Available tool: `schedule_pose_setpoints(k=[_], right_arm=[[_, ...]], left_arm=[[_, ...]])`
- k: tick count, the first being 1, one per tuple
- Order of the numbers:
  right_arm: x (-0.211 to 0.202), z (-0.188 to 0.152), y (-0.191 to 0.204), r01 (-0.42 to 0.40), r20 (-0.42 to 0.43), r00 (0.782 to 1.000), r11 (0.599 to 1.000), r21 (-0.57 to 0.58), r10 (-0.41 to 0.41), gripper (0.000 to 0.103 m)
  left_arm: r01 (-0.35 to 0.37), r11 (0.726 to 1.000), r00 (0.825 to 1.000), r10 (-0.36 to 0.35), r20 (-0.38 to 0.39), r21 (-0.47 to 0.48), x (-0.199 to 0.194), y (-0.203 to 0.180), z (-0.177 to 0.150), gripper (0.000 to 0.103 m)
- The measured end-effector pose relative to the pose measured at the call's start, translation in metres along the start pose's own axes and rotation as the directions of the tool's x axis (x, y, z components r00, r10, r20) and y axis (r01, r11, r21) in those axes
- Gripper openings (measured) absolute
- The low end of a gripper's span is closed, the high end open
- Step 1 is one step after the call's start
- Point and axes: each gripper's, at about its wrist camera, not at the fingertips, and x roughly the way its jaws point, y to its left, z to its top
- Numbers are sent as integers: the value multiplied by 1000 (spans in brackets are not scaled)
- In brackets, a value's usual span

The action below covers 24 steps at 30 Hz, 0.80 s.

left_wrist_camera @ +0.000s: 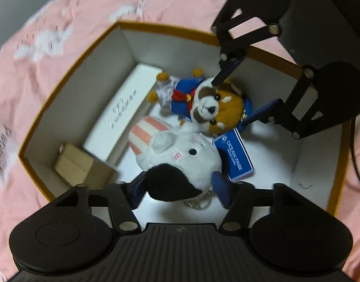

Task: Organize objects
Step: 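Lower the white-and-black plush into the box and open the left gripper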

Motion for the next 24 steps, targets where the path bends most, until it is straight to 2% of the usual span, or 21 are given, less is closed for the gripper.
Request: schedule_pose_setpoints(k=[4,6,7,11,12,17,19,24], right_arm=[[-3,-4,0,0,5,1000,1000,-17,0,50],[-5,-5,1,9,3,1000,999,-32,-8,50],[-6,-6,1,13,0,1000,999,-36,-13,49],[-5,-7,-1,20,0,1000,999,-33,-20,48],[-4,-7,-3,22,3,1000,1000,-22,-22,40],[-2,-8,-17,21,25,999,999,43,-22,33],[-2,-9,-25,20,39,999,995,93,-24,23],[1,-10,-38,-13,54,999,983,185,3,19]], left_arm=[[-6,999,995,10,100,-40,-7,-1,2,55],[-25,999,989,32,144,-46,-12,-1,6,42],[-22,999,988,29,155,-48,-13,-1,9,40],[-1,999,987,7,159,-43,-8,3,16,39],[2,999,986,6,165,-47,-6,2,17,39],[-1,998,982,12,187,-59,-3,5,21,37],[10,998,983,0,182,-55,-3,9,23,36],[12,999,988,-4,154,-51,8,11,26,36]])
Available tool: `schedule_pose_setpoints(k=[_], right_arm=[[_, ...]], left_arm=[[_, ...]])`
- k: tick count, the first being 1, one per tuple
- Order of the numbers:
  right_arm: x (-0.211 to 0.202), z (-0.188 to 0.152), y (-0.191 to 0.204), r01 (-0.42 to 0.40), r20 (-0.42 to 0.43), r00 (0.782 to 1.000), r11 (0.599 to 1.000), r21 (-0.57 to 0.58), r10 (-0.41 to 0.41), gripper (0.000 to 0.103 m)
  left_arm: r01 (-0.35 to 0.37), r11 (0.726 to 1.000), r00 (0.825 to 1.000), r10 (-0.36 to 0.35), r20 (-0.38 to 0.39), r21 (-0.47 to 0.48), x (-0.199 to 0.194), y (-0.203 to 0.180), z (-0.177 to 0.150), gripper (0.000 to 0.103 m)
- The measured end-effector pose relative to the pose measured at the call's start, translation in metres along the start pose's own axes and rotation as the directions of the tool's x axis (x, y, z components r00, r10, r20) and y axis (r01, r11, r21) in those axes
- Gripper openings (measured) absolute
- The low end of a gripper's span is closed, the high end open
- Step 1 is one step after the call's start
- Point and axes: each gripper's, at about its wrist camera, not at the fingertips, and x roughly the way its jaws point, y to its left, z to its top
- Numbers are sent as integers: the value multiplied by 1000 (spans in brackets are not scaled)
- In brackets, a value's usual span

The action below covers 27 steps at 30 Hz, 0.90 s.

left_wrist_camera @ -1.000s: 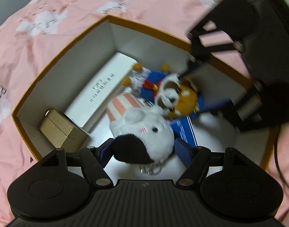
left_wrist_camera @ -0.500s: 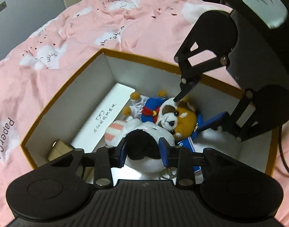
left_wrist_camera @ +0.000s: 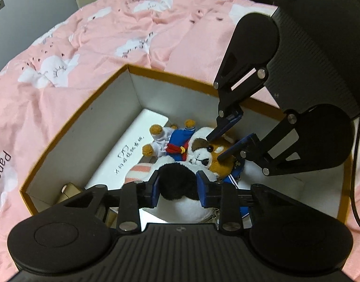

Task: Organize objects
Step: 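Lower the white-and-black plush into the box and open the left gripper, then withdraw both grippers from the box toward the pile of items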

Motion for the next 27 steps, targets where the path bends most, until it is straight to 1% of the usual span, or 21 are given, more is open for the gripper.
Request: schedule_pose_setpoints(k=[3,4,7,9,10,12,14,16,17,19,21,23,25,27], right_arm=[[2,0,-4,-1,-6,1000,998,59,1,20],[1,-1,-6,-5,-3,1000,997,78,5,19],[-3,-3,-10,-15,10,1000,994,107,14,19],[-8,4,3,-20,17,1000,993,116,18,19],[-9,12,14,-24,20,1000,992,121,22,19],[-13,14,14,-31,25,999,991,133,28,20],[-15,15,15,-25,27,999,990,136,22,20],[-16,15,16,-22,31,999,990,141,17,20],[-19,13,17,-20,34,999,989,146,16,20],[-19,11,14,-21,45,999,987,160,14,22],[-25,9,11,-36,68,997,981,190,23,26],[-28,8,7,-51,85,996,975,215,33,29],[-32,8,5,-51,99,995,973,226,29,37],[-34,7,7,-49,107,994,972,231,25,39]], left_arm=[[-37,997,999,36,15,73,1,-15,0,35],[-39,995,999,37,23,89,0,-17,0,35],[1,995,999,-6,54,97,-4,-15,1,34],[45,992,996,-52,65,114,-7,-12,-1,33],[47,992,997,-54,58,120,-5,-12,-1,33],[24,991,998,-31,56,130,2,-10,-2,33],[3,994,998,-10,55,112,7,-9,0,33],[-1,994,999,-5,52,106,8,-10,2,34],[-4,995,999,-2,51,105,7,-11,2,38],[-11,995,998,5,59,95,4,-11,0,41],[-5,997,998,0,67,74,1,-8,-3,56],[1,999,997,-4,75,34,-2,-4,-5,59],[10,1000,996,-10,84,-2,-7,1,-8,59],[8,999,996,-5,93,-31,-12,5,-12,60]])
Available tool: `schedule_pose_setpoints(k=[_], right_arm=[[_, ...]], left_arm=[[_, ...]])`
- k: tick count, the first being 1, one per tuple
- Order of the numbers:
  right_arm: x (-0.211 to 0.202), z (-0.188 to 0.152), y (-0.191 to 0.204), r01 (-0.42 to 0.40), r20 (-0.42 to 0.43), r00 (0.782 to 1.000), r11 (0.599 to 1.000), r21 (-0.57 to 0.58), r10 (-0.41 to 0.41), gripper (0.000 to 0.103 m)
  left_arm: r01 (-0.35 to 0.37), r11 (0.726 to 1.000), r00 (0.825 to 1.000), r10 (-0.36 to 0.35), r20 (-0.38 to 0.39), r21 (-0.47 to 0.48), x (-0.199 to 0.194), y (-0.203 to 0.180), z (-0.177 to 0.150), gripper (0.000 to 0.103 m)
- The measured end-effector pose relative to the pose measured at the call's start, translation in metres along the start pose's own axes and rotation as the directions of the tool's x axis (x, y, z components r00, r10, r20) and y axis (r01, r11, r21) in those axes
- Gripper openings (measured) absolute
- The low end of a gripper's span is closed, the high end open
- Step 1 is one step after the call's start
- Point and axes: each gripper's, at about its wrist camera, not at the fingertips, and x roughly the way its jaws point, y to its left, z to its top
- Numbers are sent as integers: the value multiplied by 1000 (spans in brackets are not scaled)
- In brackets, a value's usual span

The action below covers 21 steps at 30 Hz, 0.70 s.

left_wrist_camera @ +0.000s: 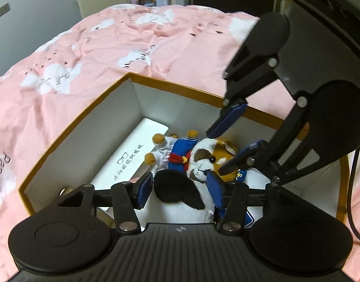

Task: Organize objects
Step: 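Withdraw both grippers from the box toward the pile of items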

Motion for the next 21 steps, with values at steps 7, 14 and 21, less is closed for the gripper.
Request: schedule_pose_setpoints(k=[7,14,21], right_arm=[[-12,2,10,-52,43,998,998,42,51,46],[-18,18,13,-108,107,990,986,130,94,63],[19,38,11,-92,105,992,950,299,63,68]], left_arm=[[-17,999,999,18,31,-35,-25,7,-3,60],[-127,981,990,133,35,-148,-69,17,-16,60],[-184,896,972,226,58,-404,-105,37,-41,60]])
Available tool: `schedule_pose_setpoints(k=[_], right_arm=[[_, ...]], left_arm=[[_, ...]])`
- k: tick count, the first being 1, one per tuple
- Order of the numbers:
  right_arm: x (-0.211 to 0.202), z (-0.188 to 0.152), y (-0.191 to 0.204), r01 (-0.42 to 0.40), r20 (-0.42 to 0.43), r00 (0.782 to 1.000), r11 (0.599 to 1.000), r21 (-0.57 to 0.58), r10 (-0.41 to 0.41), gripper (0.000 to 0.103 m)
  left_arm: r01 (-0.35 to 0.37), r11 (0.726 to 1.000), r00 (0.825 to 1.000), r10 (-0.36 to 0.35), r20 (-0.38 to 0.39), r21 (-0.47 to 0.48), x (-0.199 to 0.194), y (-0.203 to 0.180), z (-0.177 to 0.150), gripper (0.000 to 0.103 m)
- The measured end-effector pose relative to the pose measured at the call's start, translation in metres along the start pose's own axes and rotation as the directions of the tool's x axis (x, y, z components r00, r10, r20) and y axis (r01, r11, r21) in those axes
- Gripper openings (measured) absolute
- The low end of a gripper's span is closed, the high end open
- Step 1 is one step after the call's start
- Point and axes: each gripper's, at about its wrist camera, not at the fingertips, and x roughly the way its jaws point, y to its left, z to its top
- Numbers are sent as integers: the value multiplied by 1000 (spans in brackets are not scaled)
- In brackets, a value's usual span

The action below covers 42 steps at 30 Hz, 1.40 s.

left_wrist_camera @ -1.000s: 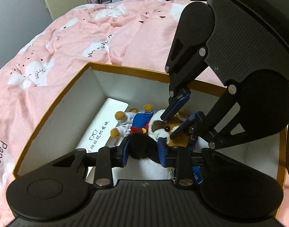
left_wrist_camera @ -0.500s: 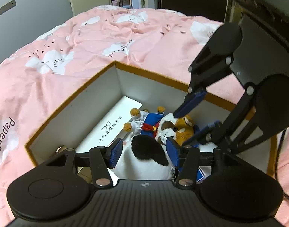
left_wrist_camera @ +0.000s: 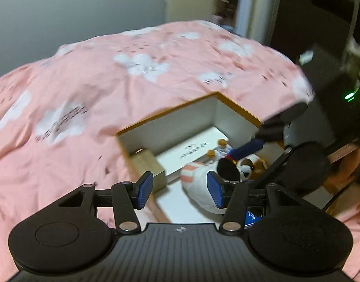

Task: Organize objects
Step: 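Withdraw both grippers from the box toward the pile of items, then grasp the pink card holder with the left gripper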

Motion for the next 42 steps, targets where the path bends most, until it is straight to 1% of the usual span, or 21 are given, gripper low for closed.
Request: schedule_pose_setpoints(k=[2,4,5,6,8,10,13,15,17,20,25,27,28,30,33,37,39,41,42], right_arm=[[5,0,1,10,-3,1000,997,72,-10,68],[19,-4,3,55,-7,998,991,119,-54,65],[31,-4,-4,73,-13,997,988,138,-72,64],[29,-5,-3,84,-20,996,983,165,-82,57],[29,-9,-2,90,-18,996,972,217,-88,56],[28,-13,-4,109,-9,994,956,271,-111,52],[20,-23,-9,172,12,982,914,368,-190,48],[17,-29,-11,178,30,978,892,415,-209,48],[23,-30,-7,201,37,972,896,397,-234,48],[30,-28,-5,200,37,972,897,395,-233,50],[20,-33,-9,160,69,976,900,405,-204,55],[16,-33,-8,143,89,977,903,404,-195,59],[14,-33,-7,135,99,977,906,400,-189,64],[9,-32,-6,127,115,976,911,392,-186,69],[-4,-29,1,138,146,968,917,374,-205,69],[-35,-25,22,125,244,946,933,337,-215,68],[-49,-20,39,83,301,938,954,288,-172,67],[-56,-14,59,40,336,935,976,216,-113,63],[-57,-11,71,21,344,936,985,172,-80,58]], left_arm=[[-33,998,999,34,11,-54,-9,8,-5,60],[-69,991,998,69,-4,-116,-16,19,-10,60],[-89,985,996,87,-16,-149,-18,25,-12,60],[-106,979,994,103,-26,-174,-18,31,-13,60],[-137,967,991,131,-38,-217,-21,41,-20,60],[-157,953,988,149,-50,-258,-24,50,-27,60],[-179,931,984,165,-72,-317,-28,60,-39,60],[-184,922,983,166,-82,-340,-30,64,-46,60],[-187,915,982,166,-89,-357,-33,67,-51,60],[-192,907,981,168,-96,-374,-36,69,-57,60],[-176,905,984,157,-80,-387,-44,69,-64,60],[-179,902,984,162,-77,-393,-47,69,-66,60],[-181,900,983,165,-76,-396,-49,69,-67,60],[-179,894,984,165,-71,-410,-54,70,-69,60],[-167,878,986,155,-64,-448,-62,73,-74,60],[-187,867,982,166,-86,-462,-68,74,-84,60],[-196,869,981,172,-95,-454,-69,73,-88,60],[-204,868,979,176,-105,-453,-69,73,-92,60],[-193,866,981,164,-102,-461,-68,74,-94,60]])
